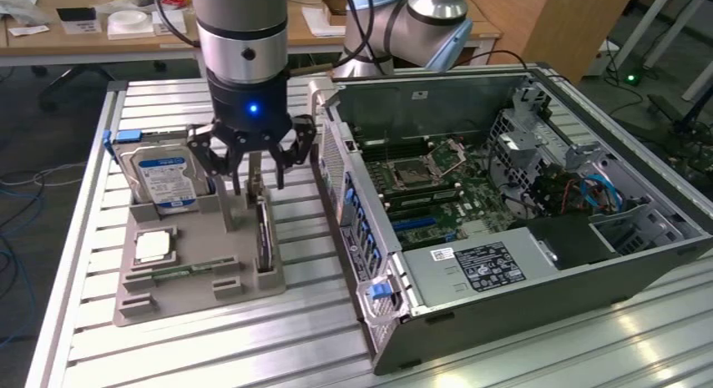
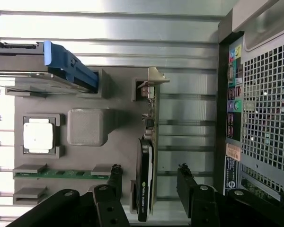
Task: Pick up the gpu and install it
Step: 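Pick up the gpu and move the gpu toward the slot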
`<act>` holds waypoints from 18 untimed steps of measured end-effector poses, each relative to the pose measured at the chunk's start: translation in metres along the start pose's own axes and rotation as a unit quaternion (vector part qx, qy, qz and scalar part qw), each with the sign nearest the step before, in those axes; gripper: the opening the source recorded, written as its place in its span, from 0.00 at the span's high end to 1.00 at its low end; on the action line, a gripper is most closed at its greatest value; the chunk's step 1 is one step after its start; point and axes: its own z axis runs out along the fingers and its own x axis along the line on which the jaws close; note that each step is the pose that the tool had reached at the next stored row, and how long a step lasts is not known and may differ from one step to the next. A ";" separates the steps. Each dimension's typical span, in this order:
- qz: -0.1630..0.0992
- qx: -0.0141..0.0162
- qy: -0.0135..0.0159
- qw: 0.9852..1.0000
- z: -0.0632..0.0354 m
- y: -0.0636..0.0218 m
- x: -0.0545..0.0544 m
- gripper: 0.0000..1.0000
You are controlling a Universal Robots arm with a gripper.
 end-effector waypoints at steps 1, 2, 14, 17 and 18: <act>0.001 0.000 0.000 1.000 0.0009 -0.0002 0.000 0.41; 0.002 0.000 0.000 1.000 0.0019 -0.0004 0.000 0.41; 0.011 0.000 0.000 1.000 0.0153 -0.0033 0.000 0.41; 0.011 0.000 0.000 1.000 0.0184 -0.0042 0.000 0.41; 0.011 0.000 0.000 1.000 0.0196 -0.0044 0.000 0.41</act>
